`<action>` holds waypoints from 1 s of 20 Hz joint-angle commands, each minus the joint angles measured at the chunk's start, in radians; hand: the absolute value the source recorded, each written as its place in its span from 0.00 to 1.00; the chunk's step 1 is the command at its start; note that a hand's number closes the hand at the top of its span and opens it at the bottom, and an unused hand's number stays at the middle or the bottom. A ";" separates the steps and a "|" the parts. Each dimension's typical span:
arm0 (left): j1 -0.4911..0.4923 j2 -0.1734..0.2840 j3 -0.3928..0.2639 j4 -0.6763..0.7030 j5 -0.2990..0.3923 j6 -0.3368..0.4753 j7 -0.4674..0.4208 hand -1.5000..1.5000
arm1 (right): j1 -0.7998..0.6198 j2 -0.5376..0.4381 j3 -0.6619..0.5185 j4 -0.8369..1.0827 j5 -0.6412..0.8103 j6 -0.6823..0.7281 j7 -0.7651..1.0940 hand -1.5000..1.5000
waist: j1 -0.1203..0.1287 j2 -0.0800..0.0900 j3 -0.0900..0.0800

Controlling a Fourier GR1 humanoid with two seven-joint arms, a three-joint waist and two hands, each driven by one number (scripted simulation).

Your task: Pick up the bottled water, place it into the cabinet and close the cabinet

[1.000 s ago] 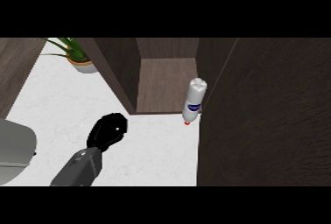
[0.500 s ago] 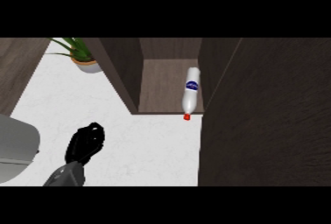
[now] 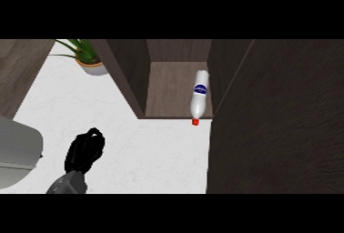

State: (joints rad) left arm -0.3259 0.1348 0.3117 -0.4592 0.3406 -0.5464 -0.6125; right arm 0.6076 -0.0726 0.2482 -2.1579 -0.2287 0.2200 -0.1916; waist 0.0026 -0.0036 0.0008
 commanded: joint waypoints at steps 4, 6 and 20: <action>0.121 -0.041 -0.043 -0.319 0.091 0.012 0.206 1.00 | 0.019 0.029 0.082 0.013 0.081 -0.031 -0.018 0.00 | 0.005 -0.002 0.001; 0.184 -0.066 -0.071 -0.463 0.108 0.041 0.261 1.00 | -0.041 0.019 0.040 0.002 0.039 -0.045 0.038 0.00 | 0.008 -0.001 0.001; 0.154 -0.135 -0.364 -0.874 0.103 0.449 0.413 1.00 | -0.002 -0.011 0.071 -0.068 -0.017 -0.046 0.068 0.00 | -0.007 0.002 -0.001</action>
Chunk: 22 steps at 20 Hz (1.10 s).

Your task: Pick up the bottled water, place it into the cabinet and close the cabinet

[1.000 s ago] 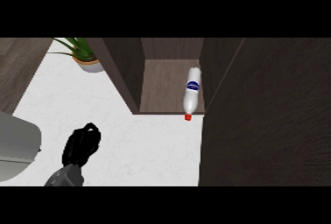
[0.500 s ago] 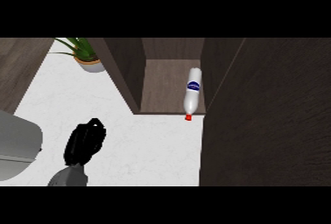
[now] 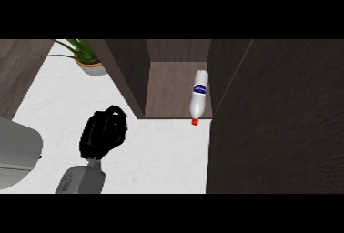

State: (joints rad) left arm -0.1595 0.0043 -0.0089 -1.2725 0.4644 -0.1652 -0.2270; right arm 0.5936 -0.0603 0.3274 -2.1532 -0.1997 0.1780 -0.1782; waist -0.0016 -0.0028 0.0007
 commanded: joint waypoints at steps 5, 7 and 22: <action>-0.082 -0.004 -0.224 -0.124 -0.014 0.317 0.035 1.00 | 0.018 -0.042 -0.038 0.030 -0.039 0.036 -0.047 0.00 | -0.007 0.001 0.000; -0.169 -0.004 -0.220 -0.084 -0.004 0.369 0.070 1.00 | -0.004 -0.022 -0.038 0.080 -0.036 0.037 -0.092 0.00 | -0.009 0.001 0.000; -0.551 -0.004 -0.238 0.223 -0.158 0.629 0.065 1.00 | -0.040 -0.018 -0.019 0.089 -0.049 0.018 -0.043 0.00 | -0.031 0.009 0.000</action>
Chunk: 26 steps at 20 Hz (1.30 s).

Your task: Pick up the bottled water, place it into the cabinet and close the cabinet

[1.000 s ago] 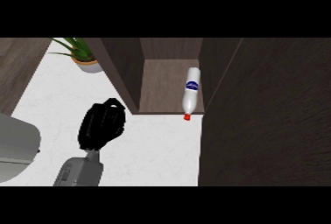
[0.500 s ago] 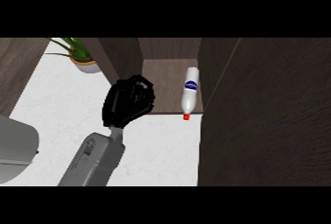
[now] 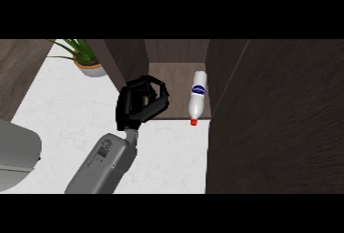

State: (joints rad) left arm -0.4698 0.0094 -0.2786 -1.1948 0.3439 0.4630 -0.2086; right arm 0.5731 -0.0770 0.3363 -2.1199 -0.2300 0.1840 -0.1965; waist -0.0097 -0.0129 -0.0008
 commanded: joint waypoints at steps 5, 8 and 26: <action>-0.291 0.007 0.016 0.182 -0.079 0.079 0.086 1.00 | -0.028 -0.005 -0.016 0.016 -0.012 0.006 -0.002 0.00 | -0.035 0.022 0.002; -0.326 0.022 0.036 0.206 -0.082 0.125 0.119 1.00 | -0.034 -0.012 -0.016 0.019 -0.009 0.006 0.011 0.00 | -0.054 0.028 0.001; -0.510 0.077 0.065 0.722 -0.213 0.179 -0.048 1.00 | -0.028 -0.019 0.002 0.040 -0.018 0.038 -0.035 0.00 | -0.072 0.038 0.000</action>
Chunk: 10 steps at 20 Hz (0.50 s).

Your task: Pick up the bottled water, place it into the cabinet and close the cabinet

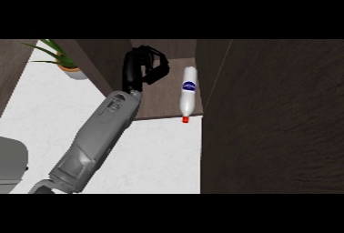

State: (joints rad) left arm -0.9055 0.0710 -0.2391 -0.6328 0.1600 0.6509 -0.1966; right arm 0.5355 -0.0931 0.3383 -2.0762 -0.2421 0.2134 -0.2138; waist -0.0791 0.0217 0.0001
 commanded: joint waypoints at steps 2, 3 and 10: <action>-0.130 -0.006 0.036 0.234 -0.045 0.027 -0.059 1.00 | -0.029 -0.003 -0.019 -0.018 -0.017 -0.003 0.013 0.00 | 0.005 0.003 -0.001; -0.107 -0.025 0.031 0.254 -0.058 0.053 -0.098 1.00 | -0.031 0.027 0.025 0.010 0.044 -0.040 0.016 0.00 | 0.007 0.004 -0.001; -0.180 0.018 0.099 0.381 -0.045 0.041 -0.146 0.00 | -0.012 0.005 0.006 -0.009 0.000 -0.014 0.015 0.00 | -0.004 0.009 -0.001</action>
State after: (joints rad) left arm -1.0380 0.0392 -0.1695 -0.3514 0.1219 0.7084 -0.3157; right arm 0.5136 -0.0866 0.3359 -2.0809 -0.2422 0.1973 -0.1970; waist -0.0776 0.0166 0.0041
